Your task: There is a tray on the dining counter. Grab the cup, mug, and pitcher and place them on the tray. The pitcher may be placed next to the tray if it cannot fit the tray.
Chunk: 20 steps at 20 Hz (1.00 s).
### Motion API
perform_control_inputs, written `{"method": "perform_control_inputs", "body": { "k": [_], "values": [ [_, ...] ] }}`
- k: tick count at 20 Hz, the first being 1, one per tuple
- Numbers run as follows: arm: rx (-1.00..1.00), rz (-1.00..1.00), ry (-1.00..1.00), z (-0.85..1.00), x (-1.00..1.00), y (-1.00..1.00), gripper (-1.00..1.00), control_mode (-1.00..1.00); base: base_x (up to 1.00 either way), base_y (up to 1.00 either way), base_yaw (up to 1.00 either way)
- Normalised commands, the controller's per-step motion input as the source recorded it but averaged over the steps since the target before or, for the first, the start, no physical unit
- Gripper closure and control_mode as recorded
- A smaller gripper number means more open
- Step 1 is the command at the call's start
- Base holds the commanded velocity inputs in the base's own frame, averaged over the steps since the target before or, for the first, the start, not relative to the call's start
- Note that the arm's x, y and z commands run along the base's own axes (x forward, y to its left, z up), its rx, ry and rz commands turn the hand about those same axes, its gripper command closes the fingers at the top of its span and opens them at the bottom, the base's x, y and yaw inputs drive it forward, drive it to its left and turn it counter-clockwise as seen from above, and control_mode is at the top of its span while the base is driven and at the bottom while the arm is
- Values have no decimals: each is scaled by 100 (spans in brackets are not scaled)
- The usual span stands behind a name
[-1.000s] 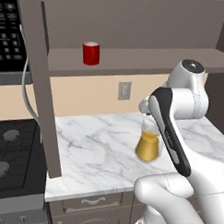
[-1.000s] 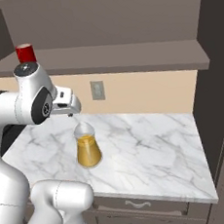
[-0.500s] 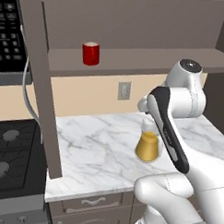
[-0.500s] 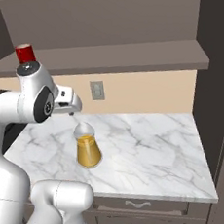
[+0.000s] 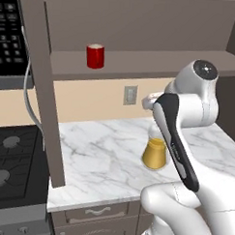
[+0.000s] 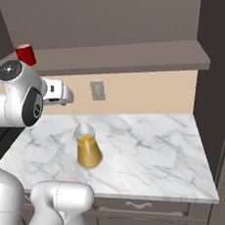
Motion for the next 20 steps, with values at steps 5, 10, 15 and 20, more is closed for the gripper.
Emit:
{"method": "perform_control_inputs", "body": {
  "k": [5, 10, 15, 20],
  "values": [
    [0, 2, -28, 53, -12, 25, -100, -100, 0, 0, 0],
    [0, 6, -21, 46, -19, 30, -100, -100, 0, 0, 0],
    [0, 11, -14, 34, -16, 42, -100, -100, 0, 0, 0],
    [5, 12, -5, 19, -1, 37, -100, -100, 0, 0, 0]
  ]
}}
